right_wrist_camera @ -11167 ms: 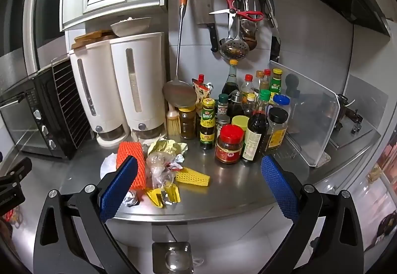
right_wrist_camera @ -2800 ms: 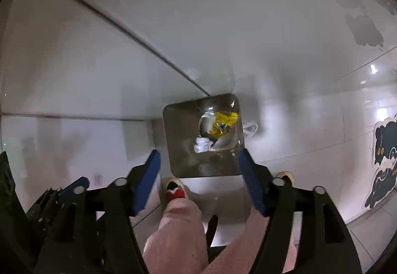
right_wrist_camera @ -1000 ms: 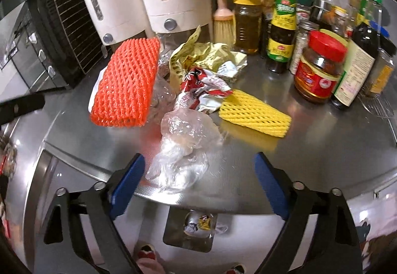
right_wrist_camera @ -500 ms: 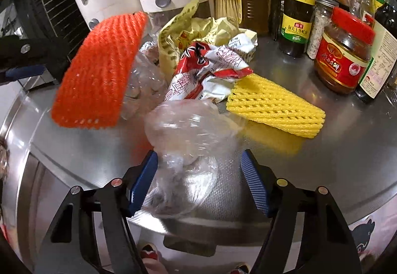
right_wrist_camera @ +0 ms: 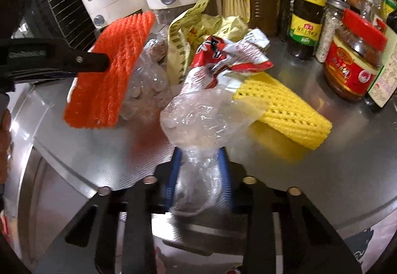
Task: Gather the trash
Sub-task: 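Grasp the orange foam net with the left tool while the right tool grasps a clear plastic bag, then carry the orange net and clear bag over the bin and release both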
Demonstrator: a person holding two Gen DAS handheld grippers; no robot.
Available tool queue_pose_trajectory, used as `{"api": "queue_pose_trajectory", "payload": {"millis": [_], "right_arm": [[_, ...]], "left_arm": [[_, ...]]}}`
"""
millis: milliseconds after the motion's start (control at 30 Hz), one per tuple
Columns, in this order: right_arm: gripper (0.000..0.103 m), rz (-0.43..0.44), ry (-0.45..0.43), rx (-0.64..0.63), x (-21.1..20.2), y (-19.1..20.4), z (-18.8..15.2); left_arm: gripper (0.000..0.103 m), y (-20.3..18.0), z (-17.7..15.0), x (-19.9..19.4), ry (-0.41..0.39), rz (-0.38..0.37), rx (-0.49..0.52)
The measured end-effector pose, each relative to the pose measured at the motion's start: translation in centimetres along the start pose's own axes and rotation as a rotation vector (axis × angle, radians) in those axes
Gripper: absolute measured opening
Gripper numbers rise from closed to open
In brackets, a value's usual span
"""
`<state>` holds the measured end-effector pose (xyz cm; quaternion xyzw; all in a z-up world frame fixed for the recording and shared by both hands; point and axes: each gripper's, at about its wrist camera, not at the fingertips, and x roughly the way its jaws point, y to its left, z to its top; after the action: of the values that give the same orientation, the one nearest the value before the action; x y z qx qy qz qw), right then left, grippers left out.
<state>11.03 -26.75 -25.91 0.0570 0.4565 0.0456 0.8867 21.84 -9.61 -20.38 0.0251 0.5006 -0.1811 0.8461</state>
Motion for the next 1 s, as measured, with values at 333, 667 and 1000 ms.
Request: {"api": "queue_pose_trajectory", "payload": {"millis": [333, 667, 1000], "right_arm": [[0.019, 0.026, 0.013, 0.007, -0.1, 0.5, -0.2], [0.017, 0.005, -0.046, 0.01, -2.9, 0.6, -0.7], [0.016, 0.028, -0.076, -0.025, -5.8, 3.1, -2.1]], "left_arm": [[0.008, -0.5, -0.2, -0.7, -0.014, -0.027, 0.005], [0.007, -0.3, -0.4, -5.2, -0.108, -0.014, -0.002], [0.007, 0.2, -2.8, -11.0, -0.198, 0.013, -0.008]]}}
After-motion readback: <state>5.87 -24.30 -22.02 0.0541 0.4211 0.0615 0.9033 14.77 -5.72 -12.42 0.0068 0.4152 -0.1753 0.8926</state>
